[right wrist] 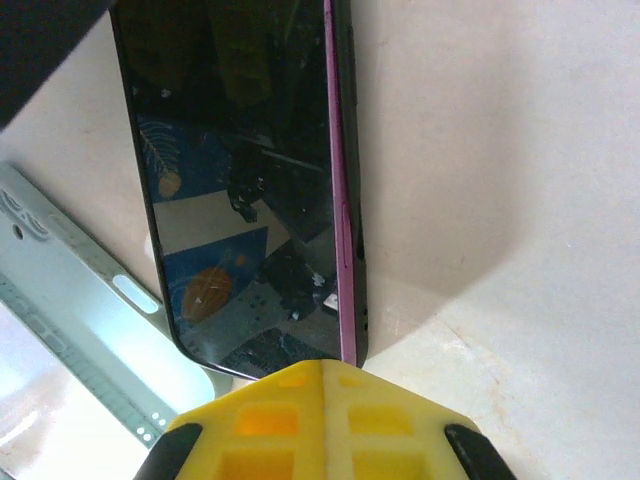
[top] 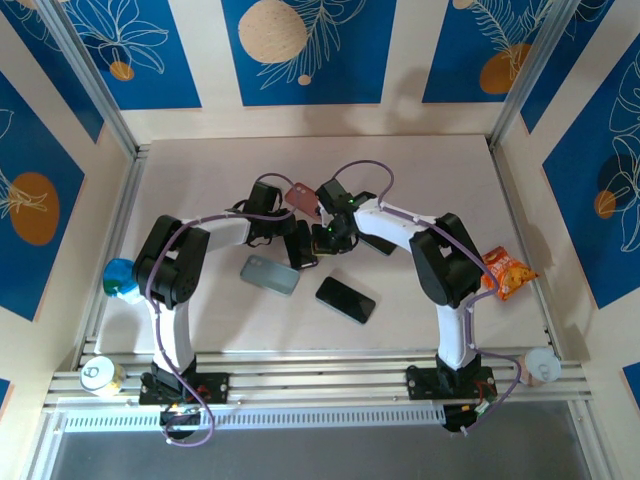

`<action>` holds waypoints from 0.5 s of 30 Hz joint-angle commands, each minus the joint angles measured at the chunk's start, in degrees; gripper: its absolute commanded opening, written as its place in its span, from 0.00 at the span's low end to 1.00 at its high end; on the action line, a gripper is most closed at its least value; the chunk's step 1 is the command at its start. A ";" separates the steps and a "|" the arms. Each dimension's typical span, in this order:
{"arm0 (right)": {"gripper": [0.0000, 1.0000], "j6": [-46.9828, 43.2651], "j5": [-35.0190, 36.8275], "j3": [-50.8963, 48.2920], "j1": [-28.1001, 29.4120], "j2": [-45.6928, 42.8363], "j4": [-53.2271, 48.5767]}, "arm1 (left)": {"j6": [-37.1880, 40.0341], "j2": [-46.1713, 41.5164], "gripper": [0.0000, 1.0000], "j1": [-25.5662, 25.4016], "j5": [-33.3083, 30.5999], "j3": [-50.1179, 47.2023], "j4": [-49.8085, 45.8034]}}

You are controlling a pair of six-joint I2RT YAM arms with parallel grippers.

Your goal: Put the phone into the phone case

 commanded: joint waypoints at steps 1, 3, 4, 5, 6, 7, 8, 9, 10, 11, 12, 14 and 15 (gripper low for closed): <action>0.00 0.60 -2.09 1.29 -0.02 0.01 -0.36 | -1.24 3.38 0.24 -1.51 4.88 -2.45 -11.88; 0.00 0.60 -1.99 1.04 0.17 0.83 -0.21 | -1.13 3.43 0.24 -1.51 4.80 -2.34 -12.11; 0.00 0.53 -2.02 0.75 0.26 1.23 0.00 | -1.14 3.38 0.24 -1.51 4.79 -2.22 -12.22; 0.00 0.59 -2.11 0.62 0.35 1.70 0.05 | -1.09 3.44 0.24 -1.51 4.79 -2.19 -12.24; 0.00 0.59 -2.19 0.51 0.35 2.25 0.14 | -1.04 3.45 0.24 -1.51 4.79 -2.13 -12.36; 0.00 0.60 -2.47 0.33 0.35 2.82 0.33 | -1.04 3.49 0.24 -1.50 4.72 -2.16 -12.44; 0.00 0.60 -2.70 0.15 0.43 3.32 0.59 | -0.99 3.45 0.24 -1.51 4.71 -2.11 -12.45; 0.00 0.53 -2.59 0.05 0.48 3.76 0.63 | -0.94 3.45 0.24 -1.51 4.71 -2.18 -12.50; 0.00 0.44 -2.50 0.04 0.69 4.37 0.62 | -0.98 3.48 0.24 -1.51 4.71 -2.10 -12.49; 0.00 0.26 -2.28 -0.03 0.91 4.92 0.59 | -0.95 3.51 0.24 -1.48 4.71 -2.11 -12.55; 0.00 0.25 -2.03 -0.04 1.09 5.45 0.45 | -1.01 3.60 0.24 -1.51 4.71 -2.23 -12.58; 0.00 0.07 -1.36 -0.06 1.66 6.59 0.03 | -0.98 3.79 0.24 -1.50 4.75 -2.43 -12.62; 0.00 0.07 -0.95 -0.11 1.98 7.09 -0.12 | -1.01 3.93 0.24 -1.51 4.86 -2.60 -12.43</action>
